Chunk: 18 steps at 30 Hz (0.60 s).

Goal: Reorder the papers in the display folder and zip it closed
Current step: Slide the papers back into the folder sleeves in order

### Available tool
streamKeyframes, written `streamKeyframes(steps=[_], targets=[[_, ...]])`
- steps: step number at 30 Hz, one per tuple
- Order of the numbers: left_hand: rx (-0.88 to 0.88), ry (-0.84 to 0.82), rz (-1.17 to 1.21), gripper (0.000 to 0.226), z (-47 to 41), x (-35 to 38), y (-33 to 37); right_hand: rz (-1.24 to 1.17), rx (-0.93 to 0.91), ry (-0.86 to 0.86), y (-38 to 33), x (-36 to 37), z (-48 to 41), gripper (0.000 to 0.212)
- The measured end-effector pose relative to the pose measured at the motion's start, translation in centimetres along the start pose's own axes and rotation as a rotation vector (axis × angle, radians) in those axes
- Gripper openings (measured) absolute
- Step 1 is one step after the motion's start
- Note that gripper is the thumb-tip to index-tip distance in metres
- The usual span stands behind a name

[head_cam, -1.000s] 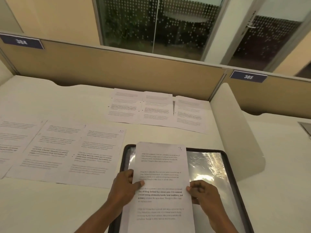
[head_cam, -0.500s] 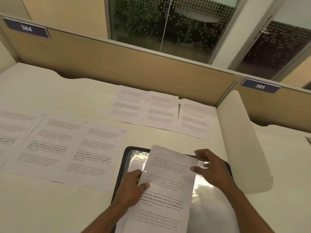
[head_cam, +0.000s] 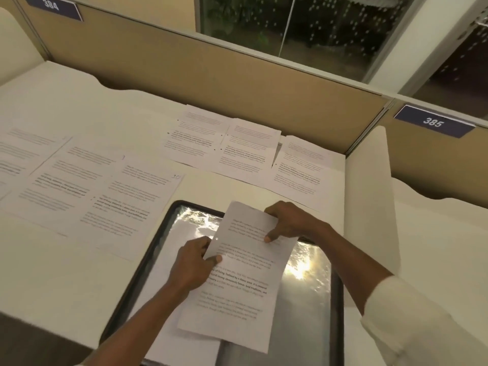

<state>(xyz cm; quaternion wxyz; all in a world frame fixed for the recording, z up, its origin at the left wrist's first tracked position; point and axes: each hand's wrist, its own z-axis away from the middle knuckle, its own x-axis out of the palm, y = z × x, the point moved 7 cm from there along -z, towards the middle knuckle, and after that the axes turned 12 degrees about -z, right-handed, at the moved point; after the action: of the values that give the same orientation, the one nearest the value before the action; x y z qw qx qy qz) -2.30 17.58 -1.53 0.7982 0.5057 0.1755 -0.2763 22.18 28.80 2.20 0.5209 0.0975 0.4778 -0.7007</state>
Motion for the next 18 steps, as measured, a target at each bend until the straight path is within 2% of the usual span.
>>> streamKeyframes(steps=[5,8,11,15,18], targets=[[-0.071,0.168,-0.113,0.014,0.3,1.9,1.7,0.078,-0.012,-0.068,3.0,-2.3,-1.6,0.048],[-0.127,0.365,-0.392,0.018,1.9,2.9,3.3,0.117,-0.047,-0.053,3.9,-4.6,-2.3,0.051],[-0.085,0.529,-0.579,0.028,4.3,5.1,5.7,0.153,-0.034,-0.028,5.4,-7.4,-3.2,0.050],[0.060,0.422,-0.702,0.024,5.8,11.8,6.9,0.180,-0.024,0.035,7.3,-11.3,-4.4,0.054],[0.194,0.347,-0.814,0.026,6.6,17.1,7.3,0.207,-0.014,0.062,8.6,-13.9,-4.9,0.049]])
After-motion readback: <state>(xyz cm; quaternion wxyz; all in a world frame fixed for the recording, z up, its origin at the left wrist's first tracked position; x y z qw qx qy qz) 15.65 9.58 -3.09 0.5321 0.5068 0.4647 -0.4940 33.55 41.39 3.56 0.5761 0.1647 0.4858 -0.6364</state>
